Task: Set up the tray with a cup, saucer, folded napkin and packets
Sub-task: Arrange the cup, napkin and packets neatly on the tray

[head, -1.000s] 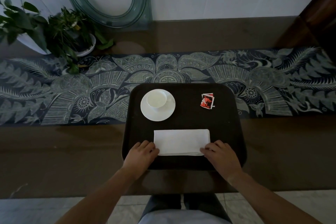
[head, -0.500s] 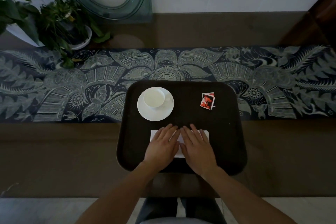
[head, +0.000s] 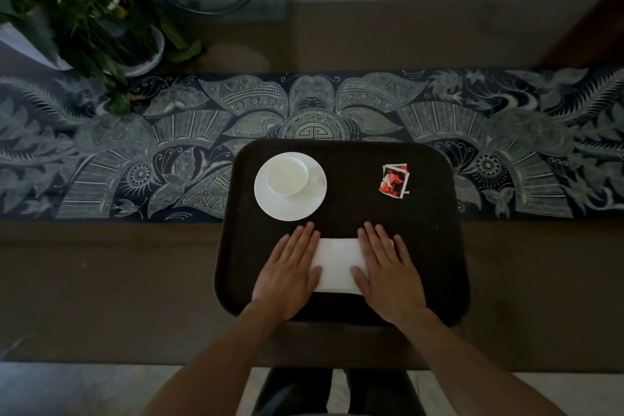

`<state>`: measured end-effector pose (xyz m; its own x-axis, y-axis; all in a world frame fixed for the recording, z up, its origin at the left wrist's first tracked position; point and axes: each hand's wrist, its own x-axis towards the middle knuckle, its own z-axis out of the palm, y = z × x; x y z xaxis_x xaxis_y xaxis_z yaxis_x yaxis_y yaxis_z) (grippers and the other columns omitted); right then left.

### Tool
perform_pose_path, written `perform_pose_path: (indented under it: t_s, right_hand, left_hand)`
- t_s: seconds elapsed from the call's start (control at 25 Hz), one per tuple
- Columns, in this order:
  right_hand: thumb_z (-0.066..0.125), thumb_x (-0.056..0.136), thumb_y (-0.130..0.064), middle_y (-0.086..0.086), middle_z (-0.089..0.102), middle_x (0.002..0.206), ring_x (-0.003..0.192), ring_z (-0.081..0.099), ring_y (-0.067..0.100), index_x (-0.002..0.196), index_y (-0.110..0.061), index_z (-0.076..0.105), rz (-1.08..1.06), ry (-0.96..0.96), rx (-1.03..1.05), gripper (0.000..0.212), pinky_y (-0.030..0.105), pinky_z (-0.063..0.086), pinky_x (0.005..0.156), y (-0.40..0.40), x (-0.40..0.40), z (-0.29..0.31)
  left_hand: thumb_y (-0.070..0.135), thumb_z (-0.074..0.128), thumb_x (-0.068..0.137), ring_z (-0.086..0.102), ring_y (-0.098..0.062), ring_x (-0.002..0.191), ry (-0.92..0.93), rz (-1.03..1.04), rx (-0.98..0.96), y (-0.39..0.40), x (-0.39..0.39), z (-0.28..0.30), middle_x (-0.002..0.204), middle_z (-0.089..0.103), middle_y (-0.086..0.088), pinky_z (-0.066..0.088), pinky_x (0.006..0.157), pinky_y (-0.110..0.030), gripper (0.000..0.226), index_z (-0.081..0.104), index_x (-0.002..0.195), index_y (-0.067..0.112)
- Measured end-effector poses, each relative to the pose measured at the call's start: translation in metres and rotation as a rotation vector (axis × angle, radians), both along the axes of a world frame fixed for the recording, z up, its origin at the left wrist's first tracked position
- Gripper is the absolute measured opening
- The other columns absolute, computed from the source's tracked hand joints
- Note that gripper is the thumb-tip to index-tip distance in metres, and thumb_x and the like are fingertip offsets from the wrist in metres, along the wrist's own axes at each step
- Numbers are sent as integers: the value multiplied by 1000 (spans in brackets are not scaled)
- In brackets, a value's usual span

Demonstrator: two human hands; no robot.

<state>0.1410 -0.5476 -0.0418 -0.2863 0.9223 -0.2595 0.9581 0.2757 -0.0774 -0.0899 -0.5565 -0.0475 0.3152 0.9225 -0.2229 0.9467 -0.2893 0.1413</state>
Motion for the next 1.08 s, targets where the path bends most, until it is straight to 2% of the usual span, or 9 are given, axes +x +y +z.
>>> perform_pose_path:
  t_s: [0.16, 0.28, 0.48, 0.68, 0.88, 1.08]
  right_hand:
    - [14, 96, -57, -1, 0, 164, 149, -6, 25, 154, -23, 0, -42, -17, -44, 69, 49, 4, 119, 0, 13, 3]
    - [17, 96, -58, 0, -3, 162, 149, -5, 27, 154, -22, 2, -54, -30, -25, 69, 55, 1, 118, 0, 8, 9]
    - [24, 99, -44, 9, 16, 160, 148, 14, 27, 151, -13, 21, 115, 75, 31, 60, 50, 18, 118, 2, -21, 8]
    - [20, 99, -45, 10, 10, 161, 149, 8, 27, 152, -12, 10, 92, 30, -5, 63, 50, 15, 120, 1, -26, -5]
    - [22, 97, -56, 5, 10, 161, 149, 8, 24, 153, -18, 11, 9, 13, 5, 69, 49, 12, 119, 2, -2, -1]
    - [12, 97, -57, -2, 2, 163, 149, 0, 26, 154, -24, 0, -36, -13, -68, 67, 49, 7, 120, 1, 17, 4]
  left_hand:
    - [47, 15, 102, -2, -17, 149, 21, 27, -8, -3, -21, 2, 162, -1, -4, 2, 118, -38, 62, 4, 154, 15]
    - [47, 14, 102, -2, -19, 149, -5, 55, 12, -5, -15, 8, 162, -4, -3, 1, 118, -40, 62, 2, 154, 15]
    - [37, 17, 103, 4, -22, 149, -92, -19, 57, -3, 36, 12, 161, 11, -10, 14, 120, -45, 56, 16, 153, 10]
    - [39, 10, 103, -4, -21, 149, -29, 5, 30, 1, 46, 1, 162, 1, -10, 9, 120, -44, 58, 7, 153, 9]
    - [45, 15, 103, -1, -18, 149, 0, -19, 19, -1, 1, -1, 162, 3, -5, 11, 121, -42, 60, 6, 154, 15]
    - [47, 13, 103, -3, -17, 149, 31, -17, -23, -3, -25, 0, 162, -3, -2, 7, 118, -41, 61, 0, 154, 17]
